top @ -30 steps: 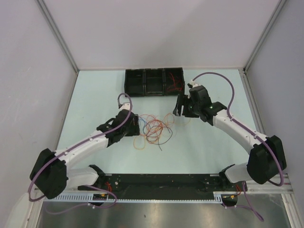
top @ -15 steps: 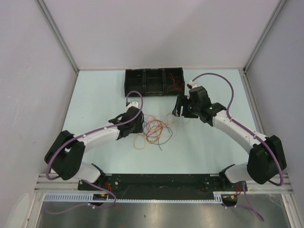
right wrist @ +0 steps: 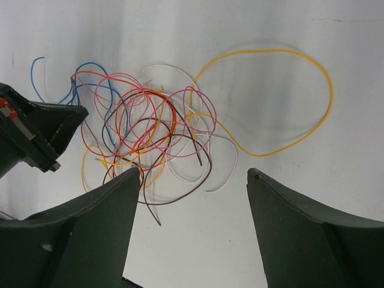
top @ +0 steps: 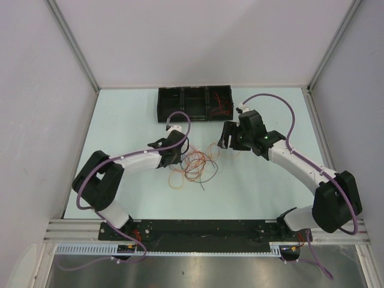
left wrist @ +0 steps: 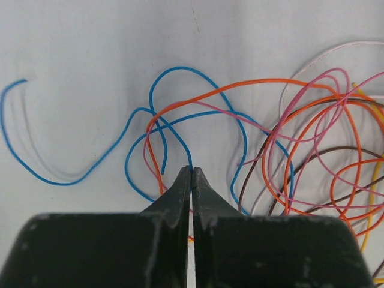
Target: Untangle the cables
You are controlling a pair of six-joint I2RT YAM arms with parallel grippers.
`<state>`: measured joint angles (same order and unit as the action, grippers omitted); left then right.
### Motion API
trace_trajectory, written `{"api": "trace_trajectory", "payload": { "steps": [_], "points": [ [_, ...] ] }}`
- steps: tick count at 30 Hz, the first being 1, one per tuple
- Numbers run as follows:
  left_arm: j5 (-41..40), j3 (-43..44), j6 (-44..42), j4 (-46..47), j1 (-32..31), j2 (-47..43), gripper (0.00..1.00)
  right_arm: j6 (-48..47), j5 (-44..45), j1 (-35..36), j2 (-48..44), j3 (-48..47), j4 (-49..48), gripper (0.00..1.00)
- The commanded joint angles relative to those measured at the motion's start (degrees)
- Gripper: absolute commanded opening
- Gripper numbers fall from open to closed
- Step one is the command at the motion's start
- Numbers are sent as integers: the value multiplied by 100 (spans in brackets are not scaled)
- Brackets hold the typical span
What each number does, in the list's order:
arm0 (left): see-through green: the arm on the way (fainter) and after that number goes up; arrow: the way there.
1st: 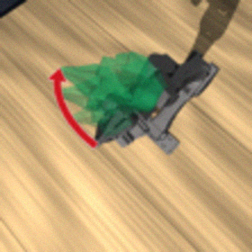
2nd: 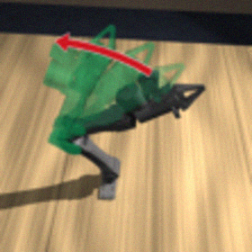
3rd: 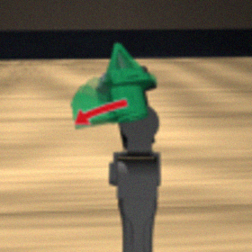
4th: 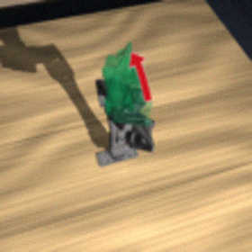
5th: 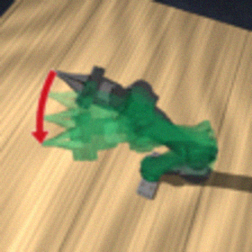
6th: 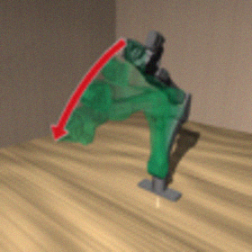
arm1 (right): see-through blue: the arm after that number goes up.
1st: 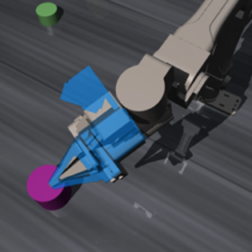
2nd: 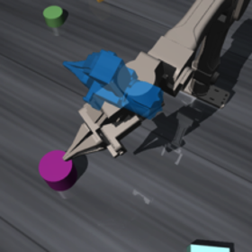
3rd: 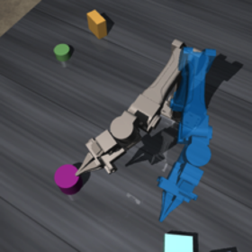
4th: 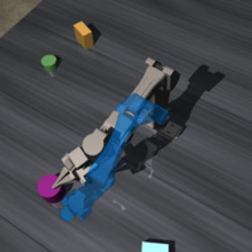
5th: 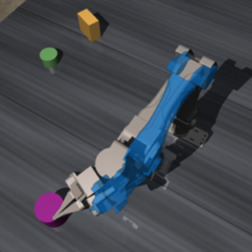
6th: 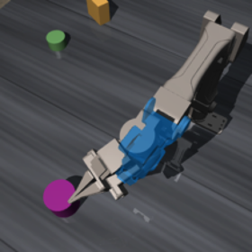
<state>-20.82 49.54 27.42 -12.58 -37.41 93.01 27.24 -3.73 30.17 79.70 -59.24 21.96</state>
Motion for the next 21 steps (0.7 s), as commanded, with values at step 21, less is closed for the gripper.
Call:
{"api": "trace_trajectory", "payload": {
  "steps": [21],
  "points": [
    [2273, 7323, -1046, -3719, 49, -1372, 0, 185, -743, -582, -1632, -26, -288, 77]
  ]
}}
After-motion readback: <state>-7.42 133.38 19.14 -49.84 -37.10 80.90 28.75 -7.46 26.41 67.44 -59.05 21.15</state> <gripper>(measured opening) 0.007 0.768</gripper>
